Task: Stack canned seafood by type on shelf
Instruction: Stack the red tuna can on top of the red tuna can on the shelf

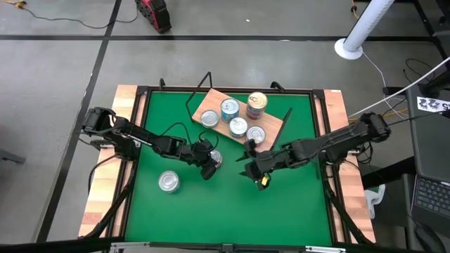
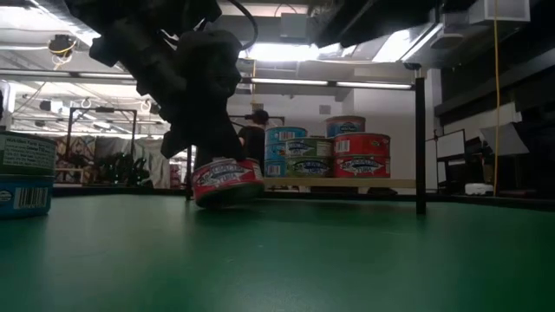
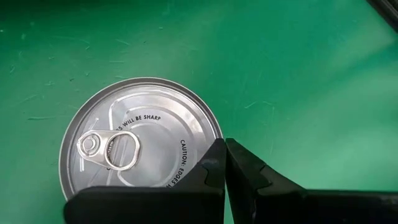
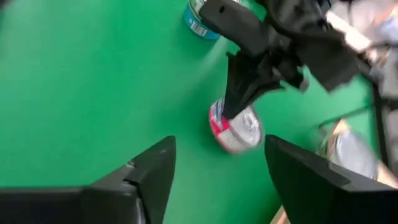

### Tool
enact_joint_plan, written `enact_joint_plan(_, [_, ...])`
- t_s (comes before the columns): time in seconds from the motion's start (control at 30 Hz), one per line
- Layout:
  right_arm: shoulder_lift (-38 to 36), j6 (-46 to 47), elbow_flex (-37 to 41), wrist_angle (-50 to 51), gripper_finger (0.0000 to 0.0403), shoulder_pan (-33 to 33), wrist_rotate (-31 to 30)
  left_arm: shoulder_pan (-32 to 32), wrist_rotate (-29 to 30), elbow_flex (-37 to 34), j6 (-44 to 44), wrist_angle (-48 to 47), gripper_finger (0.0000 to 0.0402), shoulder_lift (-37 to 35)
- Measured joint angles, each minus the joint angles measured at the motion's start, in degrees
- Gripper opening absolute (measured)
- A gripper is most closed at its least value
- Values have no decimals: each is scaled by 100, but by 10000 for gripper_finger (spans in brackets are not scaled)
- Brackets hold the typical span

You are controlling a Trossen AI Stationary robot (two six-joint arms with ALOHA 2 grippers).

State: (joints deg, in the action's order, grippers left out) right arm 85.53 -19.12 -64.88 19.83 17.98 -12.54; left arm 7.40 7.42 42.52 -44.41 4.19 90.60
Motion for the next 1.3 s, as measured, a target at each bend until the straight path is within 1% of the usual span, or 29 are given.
enact_joint_plan(0.13, [474,-820,0,-492,259,0,-219,0,0,0,2,18,0,-13])
enact_joint_plan(0.3, [1082,-1624,0,-984,258,0,-715,0,0,0,57,146,0,-15])
enact_joint_plan(0.43, [1555,-2120,0,-1285,257,-1,-1095,0,0,0,90,145,0,-17])
enact_joint_plan(0.57, [1975,-2465,0,-1666,257,-2,-1275,0,-1,4,92,127,0,-17])
enact_joint_plan(0.77, [2484,-2752,1,-2347,257,-17,-1727,0,-7,4,92,125,0,-17])
enact_joint_plan(1.03, [2798,-2782,2,-2409,255,-198,-2095,0,-33,4,87,129,0,-17])
enact_joint_plan(1.2, [2830,-2769,2,-2556,254,-385,-2107,0,-35,4,90,133,0,-17])
enact_joint_plan(1.3, [2834,-2771,4,-2627,254,-494,-2002,0,-31,4,89,133,0,-17])
